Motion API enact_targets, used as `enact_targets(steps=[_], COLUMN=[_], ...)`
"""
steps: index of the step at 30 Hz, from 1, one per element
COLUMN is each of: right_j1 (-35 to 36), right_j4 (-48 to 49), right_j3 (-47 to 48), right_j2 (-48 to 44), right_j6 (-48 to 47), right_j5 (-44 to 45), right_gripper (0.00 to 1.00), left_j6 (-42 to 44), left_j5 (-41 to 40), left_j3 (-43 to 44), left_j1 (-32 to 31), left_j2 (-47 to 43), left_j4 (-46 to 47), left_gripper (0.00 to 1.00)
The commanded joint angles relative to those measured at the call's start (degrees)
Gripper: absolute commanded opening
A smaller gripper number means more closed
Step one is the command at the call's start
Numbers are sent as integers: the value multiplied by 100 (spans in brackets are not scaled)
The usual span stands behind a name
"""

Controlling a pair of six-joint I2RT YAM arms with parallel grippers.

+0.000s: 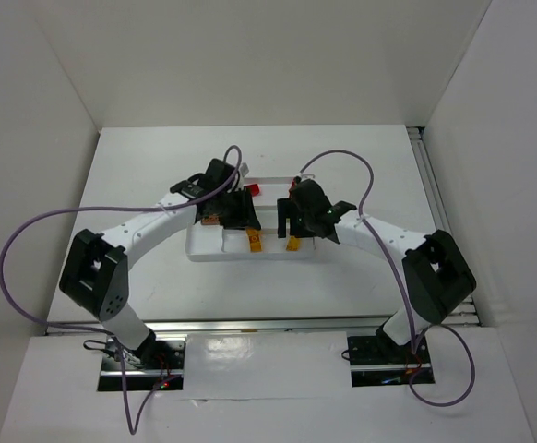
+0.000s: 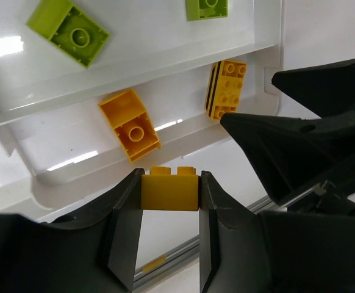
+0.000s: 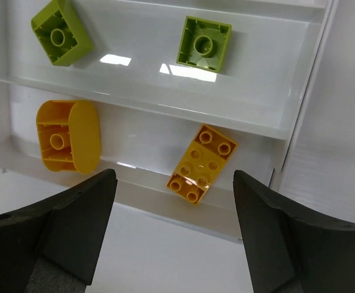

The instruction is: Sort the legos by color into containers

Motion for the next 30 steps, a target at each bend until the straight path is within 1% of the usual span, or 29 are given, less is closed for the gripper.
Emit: enact_targets(steps=[1, 3, 4, 5, 6, 7, 8, 10, 11, 13, 16, 17, 18, 19, 20, 23, 25, 26, 28, 29, 30], right_j1=[51, 51, 51, 51, -1, -63, -211, -396, -493, -722, -872, -924, -924, -977, -977, -1039, -1039, -1039, -1100, -1170, -1171], right_j4=[-251, -418, -593, -665, -779, -780, -849, -920, -1016, -1192, -1394, -1395, -1395, -1395, -1395, -1395, -1457, -1561, -1834, -1939, -2166], right_j3=[347, 348, 348, 235, 147, -46, -135, -267, -319, -320, -320, -320, -381, -382, -382, -382, -320, -242, -84, -13, 57], right_j2=[-159, -353, -623, -791, -1158, -1345, -1512, -1915, -2005, -2189, -2347, -2436, -2436, -2489, -2489, -2489, -2489, -2420, -2366, -2314, -2261], right_j6=[-66, -5, 187, 294, 382, 539, 541, 541, 480, 401, 347, 347, 295, 295, 295, 295, 443, 549, 908, 1023, 1129], right_j5=[218, 559, 778, 1024, 1427, 1570, 1693, 1694, 1694, 1694, 1694, 1694, 1694, 1694, 1694, 1764, 1905, 2227, 2598, 2956, 3143], right_gripper=[84, 85, 85, 85, 87, 89, 89, 93, 93, 94, 94, 94, 94, 94, 94, 100, 100, 100, 100, 100, 100], left_j6=[-32, 21, 21, 21, 21, 82, 135, 135, 135, 135, 74, 74, 74, 74, 74, 74, 74, 74, 143, 144, 214], left_j5=[-236, -394, -586, -649, -650, -597, -527, -527, -527, -596, -650, -702, -702, -702, -702, -825, -878, -965, -1123, -1220, -1308], left_j3=[480, 797, 1051, 1140, 1246, 1247, 1334, 1500, 1554, 1554, 1607, 1607, 1607, 1607, 1555, 1554, 1633, 1694, 1817, 1818, 1766], left_j1=[-239, -354, -494, -557, -670, -724, -724, -786, -847, -847, -847, -899, -900, -952, -953, -1005, -1005, -1005, -1005, -1005, -1005], left_j2=[299, 659, 765, 862, 1002, 1073, 1152, 1424, 1521, 1653, 1777, 1777, 1707, 1645, 1575, 1180, 943, 672, 320, 109, -372], left_j4=[-252, -567, -752, -806, -806, -806, -754, -754, -754, -754, -754, -754, -754, -754, -754, -754, -885, -955, -1034, -1035, -1035], left_gripper=[0, 0, 0, 0, 0, 0, 3, 7, 9, 19, 52, 76, 88, 93, 100, 100, 100, 100, 100, 100, 100])
